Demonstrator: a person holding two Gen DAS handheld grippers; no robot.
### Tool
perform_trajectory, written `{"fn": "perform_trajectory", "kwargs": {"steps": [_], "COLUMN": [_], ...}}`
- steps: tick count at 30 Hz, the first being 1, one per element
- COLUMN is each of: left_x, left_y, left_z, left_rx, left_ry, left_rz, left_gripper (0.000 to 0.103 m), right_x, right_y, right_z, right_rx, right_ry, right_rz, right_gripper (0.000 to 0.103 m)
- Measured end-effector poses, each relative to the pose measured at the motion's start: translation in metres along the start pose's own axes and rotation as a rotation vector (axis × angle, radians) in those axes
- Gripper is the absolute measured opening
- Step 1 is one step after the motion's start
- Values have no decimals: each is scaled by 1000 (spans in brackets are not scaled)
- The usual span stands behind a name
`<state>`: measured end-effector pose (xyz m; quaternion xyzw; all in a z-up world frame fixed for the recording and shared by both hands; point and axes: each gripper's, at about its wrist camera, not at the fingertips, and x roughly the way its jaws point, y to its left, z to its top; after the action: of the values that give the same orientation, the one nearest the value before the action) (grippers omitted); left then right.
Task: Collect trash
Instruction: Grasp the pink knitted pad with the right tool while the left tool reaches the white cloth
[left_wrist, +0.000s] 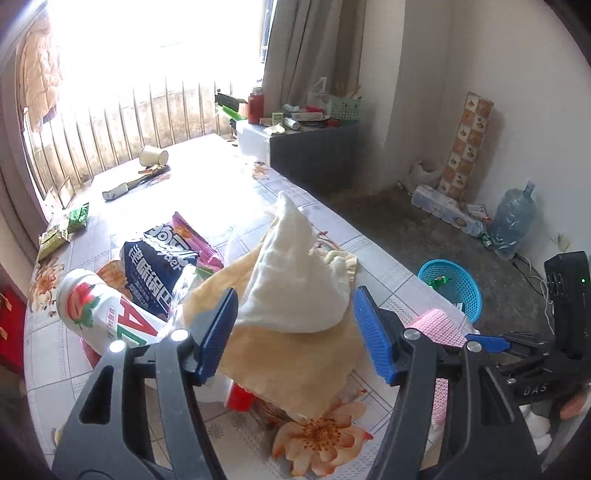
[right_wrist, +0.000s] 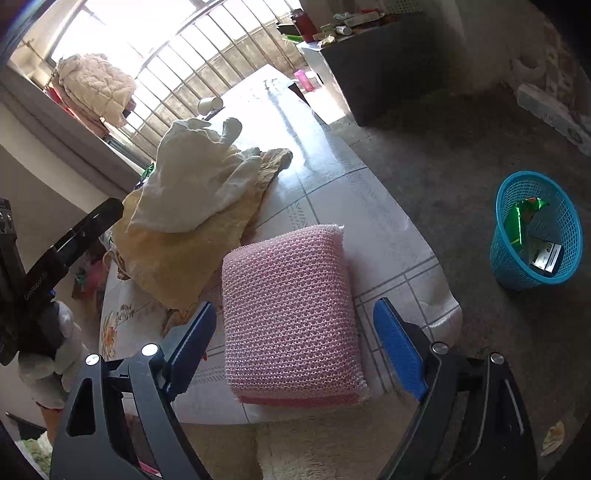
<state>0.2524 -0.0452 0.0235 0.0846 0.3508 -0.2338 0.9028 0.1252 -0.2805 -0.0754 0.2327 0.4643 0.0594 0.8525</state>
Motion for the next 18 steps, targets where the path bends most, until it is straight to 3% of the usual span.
{"fn": "perform_trajectory", "kwargs": {"steps": [2, 4, 7, 9, 14, 18], "left_x": [15, 31, 49, 57, 41, 15], "left_y": [-1, -3, -9, -9, -8, -6], "left_z": [10, 14, 16, 13, 15, 21], "left_rx": [46, 76, 133, 138, 113, 67], "left_ry": [37, 78, 120, 133, 80, 2], "left_rz": [34, 64, 104, 93, 71, 7], "left_gripper": [61, 54, 38, 20, 5, 4], "right_x": [1, 1, 0, 1, -2, -7], "right_y": [5, 10, 11, 9, 1, -4], "right_z": [-1, -2, -3, -4, -6, -6], "right_rx": [-34, -60, -87, -87, -74, -63], "right_ry": [-8, -15, -22, -21, -33, -52], "right_rz": [-22, -49, -64, -60, -54, -53], "right_gripper": [85, 85, 85, 85, 85, 85]}}
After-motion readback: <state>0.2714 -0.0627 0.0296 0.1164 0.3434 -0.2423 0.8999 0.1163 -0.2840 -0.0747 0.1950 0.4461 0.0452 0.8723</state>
